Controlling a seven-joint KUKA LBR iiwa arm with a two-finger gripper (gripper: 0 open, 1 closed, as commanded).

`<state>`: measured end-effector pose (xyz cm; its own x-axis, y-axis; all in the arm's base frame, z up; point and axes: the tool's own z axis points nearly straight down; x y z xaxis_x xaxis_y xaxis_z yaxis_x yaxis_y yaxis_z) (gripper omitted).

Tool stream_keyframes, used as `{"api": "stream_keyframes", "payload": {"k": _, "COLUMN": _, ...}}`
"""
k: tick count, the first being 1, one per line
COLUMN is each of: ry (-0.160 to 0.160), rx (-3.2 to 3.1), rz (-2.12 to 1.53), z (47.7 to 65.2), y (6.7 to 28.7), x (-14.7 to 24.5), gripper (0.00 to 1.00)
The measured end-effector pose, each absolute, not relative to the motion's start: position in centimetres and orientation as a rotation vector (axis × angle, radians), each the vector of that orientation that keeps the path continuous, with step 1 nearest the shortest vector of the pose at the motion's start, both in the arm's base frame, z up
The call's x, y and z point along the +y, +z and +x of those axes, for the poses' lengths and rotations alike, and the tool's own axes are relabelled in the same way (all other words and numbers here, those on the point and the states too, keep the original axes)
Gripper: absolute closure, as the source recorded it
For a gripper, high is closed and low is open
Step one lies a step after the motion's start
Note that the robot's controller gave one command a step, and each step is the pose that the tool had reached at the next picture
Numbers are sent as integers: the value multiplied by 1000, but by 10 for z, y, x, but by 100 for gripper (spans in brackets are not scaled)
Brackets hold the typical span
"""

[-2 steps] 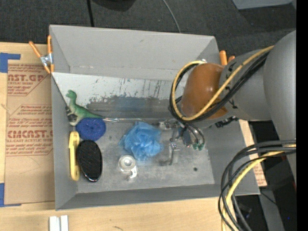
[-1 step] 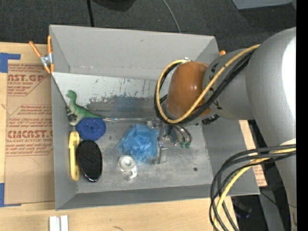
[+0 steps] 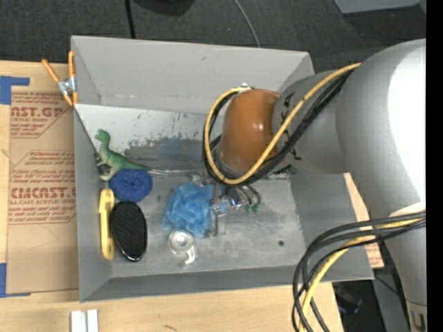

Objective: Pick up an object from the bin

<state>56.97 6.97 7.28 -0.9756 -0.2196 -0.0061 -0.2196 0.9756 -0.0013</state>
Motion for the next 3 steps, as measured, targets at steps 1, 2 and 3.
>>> {"api": "stream_keyframes", "payload": {"k": 1, "ry": -2, "rx": 3130, "rz": 127, "z": 592, "y": 70, "x": 91, "gripper": 100}}
{"api": "stream_keyframes", "payload": {"k": 2, "ry": -2, "rx": 3130, "rz": 127, "z": 592, "y": 70, "x": 91, "gripper": 100}}
{"api": "stream_keyframes", "payload": {"k": 3, "ry": -1, "rx": 3130, "rz": 155, "z": 589, "y": 71, "x": 91, "gripper": 100}}
